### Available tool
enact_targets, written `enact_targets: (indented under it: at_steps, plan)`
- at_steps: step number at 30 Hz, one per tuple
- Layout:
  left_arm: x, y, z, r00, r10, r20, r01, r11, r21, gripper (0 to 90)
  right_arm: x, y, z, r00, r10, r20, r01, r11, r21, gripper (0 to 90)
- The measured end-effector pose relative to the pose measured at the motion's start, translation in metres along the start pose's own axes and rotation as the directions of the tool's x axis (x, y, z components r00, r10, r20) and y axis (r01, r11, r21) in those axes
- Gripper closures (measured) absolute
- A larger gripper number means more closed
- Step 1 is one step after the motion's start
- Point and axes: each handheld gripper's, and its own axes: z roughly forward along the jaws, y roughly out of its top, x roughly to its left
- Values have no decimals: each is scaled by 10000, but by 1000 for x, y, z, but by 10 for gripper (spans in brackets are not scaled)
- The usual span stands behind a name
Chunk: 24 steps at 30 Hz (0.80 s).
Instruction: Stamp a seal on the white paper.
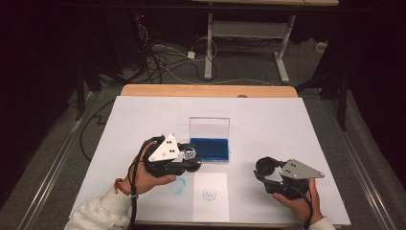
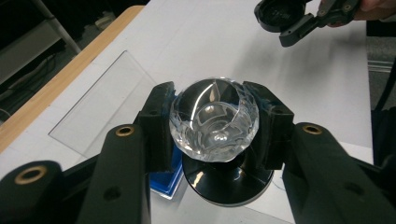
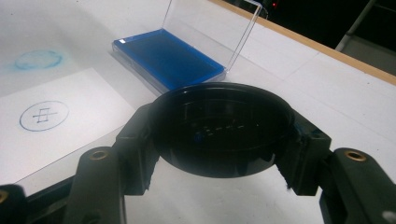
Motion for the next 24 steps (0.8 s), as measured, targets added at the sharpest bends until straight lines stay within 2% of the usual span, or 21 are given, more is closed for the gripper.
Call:
enact_targets:
  at_steps: [24]
  plan:
    - [-10, 1, 15, 9979, 141, 640, -150, 9998, 136, 550, 1, 0, 0, 10000, -28, -18, 28, 10000, 51, 387]
